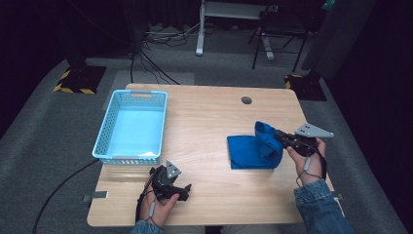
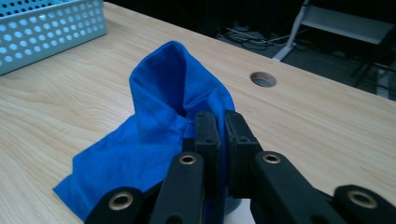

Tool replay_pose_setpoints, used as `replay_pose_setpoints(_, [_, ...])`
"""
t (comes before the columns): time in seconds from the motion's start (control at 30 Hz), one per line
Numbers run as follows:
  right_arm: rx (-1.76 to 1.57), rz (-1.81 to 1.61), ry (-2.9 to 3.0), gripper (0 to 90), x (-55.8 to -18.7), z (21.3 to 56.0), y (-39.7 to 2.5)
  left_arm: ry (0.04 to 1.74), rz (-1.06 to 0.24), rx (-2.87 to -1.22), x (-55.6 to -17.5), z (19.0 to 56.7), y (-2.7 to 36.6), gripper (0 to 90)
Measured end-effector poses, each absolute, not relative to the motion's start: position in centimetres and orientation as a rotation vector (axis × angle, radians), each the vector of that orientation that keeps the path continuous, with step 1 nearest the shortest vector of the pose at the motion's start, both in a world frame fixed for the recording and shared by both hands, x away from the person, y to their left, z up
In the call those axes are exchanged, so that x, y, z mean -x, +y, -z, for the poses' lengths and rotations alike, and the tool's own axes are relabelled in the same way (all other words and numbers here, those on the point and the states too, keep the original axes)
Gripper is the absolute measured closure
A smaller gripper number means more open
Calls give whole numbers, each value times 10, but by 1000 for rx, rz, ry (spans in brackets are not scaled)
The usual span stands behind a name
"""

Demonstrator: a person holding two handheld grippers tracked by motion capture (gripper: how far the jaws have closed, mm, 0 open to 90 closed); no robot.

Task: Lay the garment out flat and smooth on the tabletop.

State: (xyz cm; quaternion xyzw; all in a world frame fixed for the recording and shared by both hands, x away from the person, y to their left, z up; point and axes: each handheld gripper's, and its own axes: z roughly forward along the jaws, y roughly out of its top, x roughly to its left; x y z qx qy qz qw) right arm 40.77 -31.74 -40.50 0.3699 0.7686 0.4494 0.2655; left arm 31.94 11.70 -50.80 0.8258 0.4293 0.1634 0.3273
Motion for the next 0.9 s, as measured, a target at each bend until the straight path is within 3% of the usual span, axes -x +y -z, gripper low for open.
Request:
replay_pose_setpoints(0.4, [-1135,-1167,1993,846,-401,415,-374,1125,-428,-2162,-319,508,117,3])
replay_pose_setpoints(0.43, [-1158,-1154,1981,822,-400,416,-380,1126,-428,-2162,-319,508,117,3])
replay_pose_setpoints(0.53, [-1316,-1106,1869,462,-395,421,-404,1127,-428,-2161,-320,508,117,3])
replay_pose_setpoints(0.6, [-1372,-1118,1766,337,-388,419,-417,1127,-429,-2161,-320,508,117,3])
replay_pose_setpoints(0.9, [-1200,-1119,1939,329,-397,422,-388,1128,-429,-2161,-320,508,117,3])
